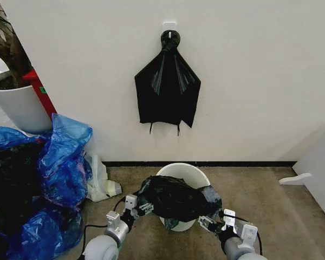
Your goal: Place the garbage bag over the trash bin.
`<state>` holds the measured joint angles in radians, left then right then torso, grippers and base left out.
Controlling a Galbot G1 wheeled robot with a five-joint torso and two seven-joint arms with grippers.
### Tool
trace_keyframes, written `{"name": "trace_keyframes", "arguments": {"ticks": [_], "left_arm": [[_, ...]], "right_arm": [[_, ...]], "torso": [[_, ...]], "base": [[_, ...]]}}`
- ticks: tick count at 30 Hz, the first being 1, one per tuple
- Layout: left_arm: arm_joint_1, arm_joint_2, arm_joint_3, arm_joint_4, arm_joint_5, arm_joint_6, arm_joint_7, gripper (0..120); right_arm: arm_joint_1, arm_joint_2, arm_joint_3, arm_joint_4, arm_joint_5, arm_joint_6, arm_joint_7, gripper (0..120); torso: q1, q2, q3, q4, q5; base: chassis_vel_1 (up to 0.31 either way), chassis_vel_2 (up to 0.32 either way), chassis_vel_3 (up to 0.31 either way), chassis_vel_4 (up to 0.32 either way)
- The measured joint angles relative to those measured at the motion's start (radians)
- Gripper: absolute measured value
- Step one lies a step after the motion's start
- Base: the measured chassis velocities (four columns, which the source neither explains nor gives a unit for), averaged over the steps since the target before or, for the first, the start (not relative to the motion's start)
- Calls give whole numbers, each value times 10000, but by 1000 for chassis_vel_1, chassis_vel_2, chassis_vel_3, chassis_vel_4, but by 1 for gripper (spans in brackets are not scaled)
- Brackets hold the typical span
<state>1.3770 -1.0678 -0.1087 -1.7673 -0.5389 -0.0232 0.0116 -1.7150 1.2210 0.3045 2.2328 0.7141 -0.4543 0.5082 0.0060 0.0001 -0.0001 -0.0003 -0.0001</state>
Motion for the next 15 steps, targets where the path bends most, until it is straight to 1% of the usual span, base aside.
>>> {"name": "trace_keyframes", "arguments": {"ticks": [10, 13, 15], "left_arm": [[567, 200, -151, -436, -67, -280, 50, 100], [1079, 250, -226, -702, -76, -536, 87, 100], [1179, 241, -230, -743, -76, -576, 88, 100]], "right_arm": [[-504, 123, -106, 297, -817, 569, -275, 100], [-889, 286, -128, 529, -1068, 777, -285, 100], [-968, 328, -126, 547, -1127, 815, -314, 100]], "torso": [[0, 0, 0, -1, 0], [0, 0, 0, 1, 0], [0, 0, 0, 1, 0]], "base": [[0, 0, 0, 0], [0, 0, 0, 0], [0, 0, 0, 0]]}}
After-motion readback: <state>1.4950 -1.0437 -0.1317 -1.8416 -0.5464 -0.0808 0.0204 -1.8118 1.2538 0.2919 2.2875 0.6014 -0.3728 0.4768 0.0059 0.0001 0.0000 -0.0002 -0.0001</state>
